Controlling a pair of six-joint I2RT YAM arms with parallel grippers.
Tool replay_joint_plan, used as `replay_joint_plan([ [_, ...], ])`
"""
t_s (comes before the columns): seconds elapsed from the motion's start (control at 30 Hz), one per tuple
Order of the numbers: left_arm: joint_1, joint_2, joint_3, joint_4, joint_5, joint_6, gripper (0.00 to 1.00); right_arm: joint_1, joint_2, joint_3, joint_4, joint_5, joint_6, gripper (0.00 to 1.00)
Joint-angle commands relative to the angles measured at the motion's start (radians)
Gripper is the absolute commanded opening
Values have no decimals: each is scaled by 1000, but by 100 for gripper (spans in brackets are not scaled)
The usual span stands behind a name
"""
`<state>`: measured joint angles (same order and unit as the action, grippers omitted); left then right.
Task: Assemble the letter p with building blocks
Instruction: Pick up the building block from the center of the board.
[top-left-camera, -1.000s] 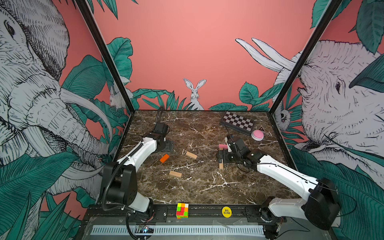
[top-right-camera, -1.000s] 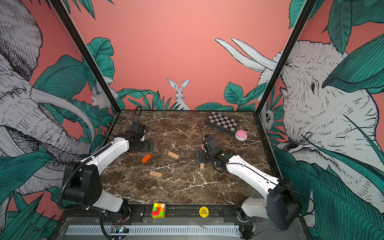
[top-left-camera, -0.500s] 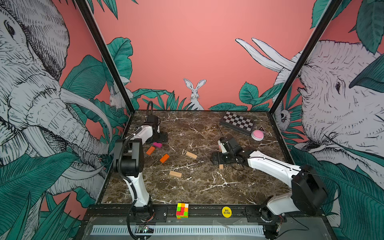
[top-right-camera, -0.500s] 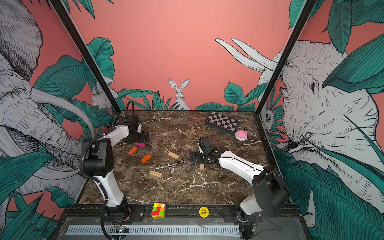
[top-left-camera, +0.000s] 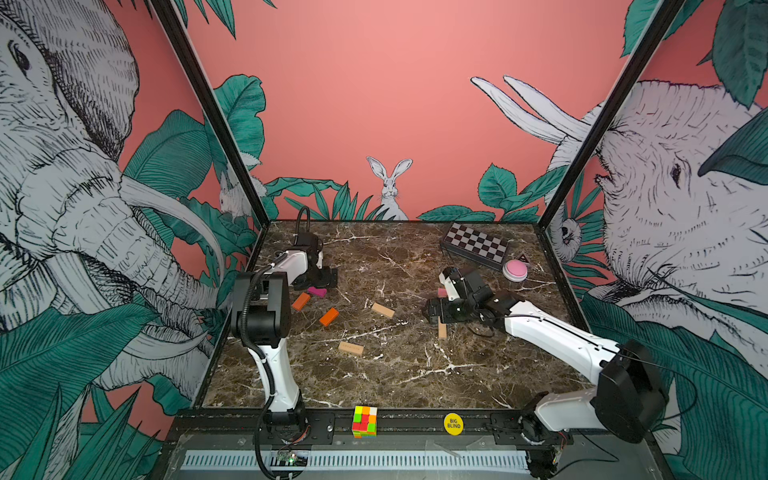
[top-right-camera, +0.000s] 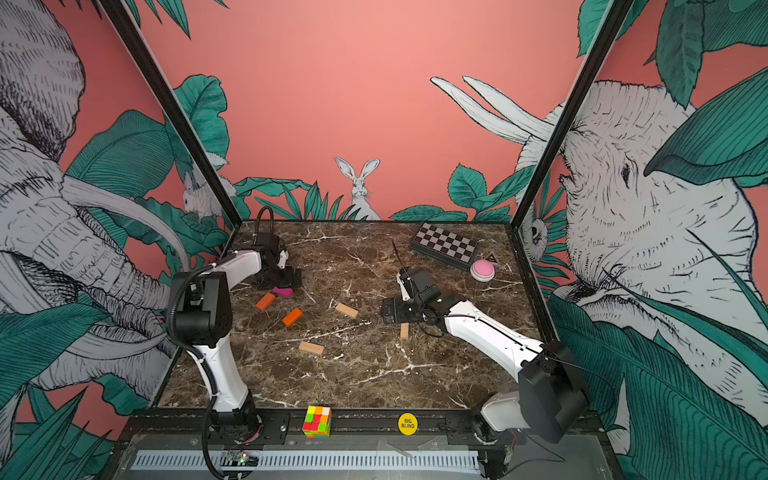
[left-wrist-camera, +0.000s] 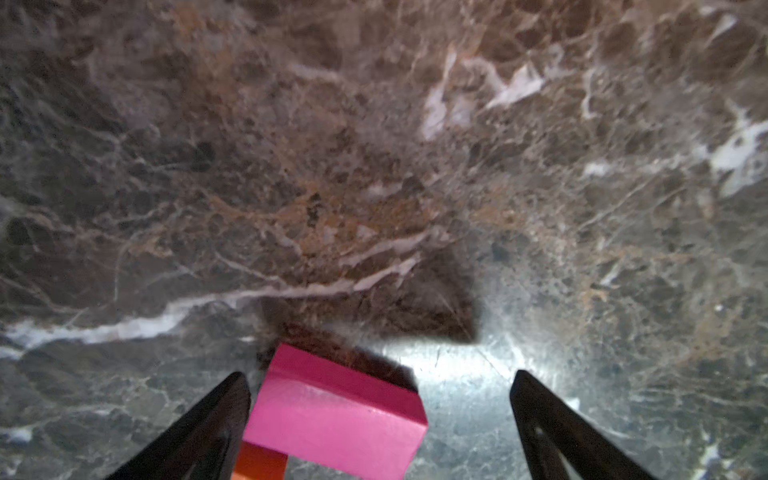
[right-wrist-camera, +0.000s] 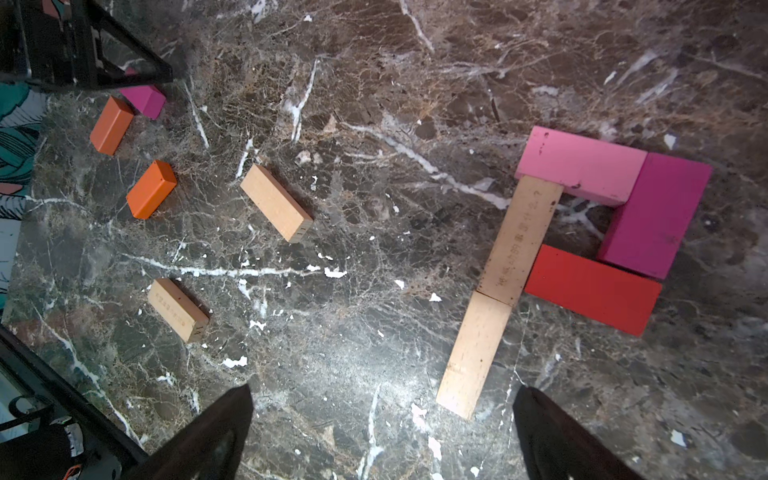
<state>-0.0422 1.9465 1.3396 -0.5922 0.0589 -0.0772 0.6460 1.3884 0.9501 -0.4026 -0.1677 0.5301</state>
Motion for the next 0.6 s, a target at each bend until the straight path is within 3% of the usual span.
replay_joint_plan([
  [0.0,5,-96,-24,-19,7,12,99,-7,20,22,-6,-14,-13,98],
  [0.1,5,-123,-27,-45,24,-10,99,-9,31,26,-22,-4,-16,98],
  [0.23,5,-130,-34,-26,-71,2,99,-13,35,20,-12,-15,-9,99],
  [0.57,5,-57,21,-79,-111,-7,85,-14,9,18,-17,-21,-2,99],
])
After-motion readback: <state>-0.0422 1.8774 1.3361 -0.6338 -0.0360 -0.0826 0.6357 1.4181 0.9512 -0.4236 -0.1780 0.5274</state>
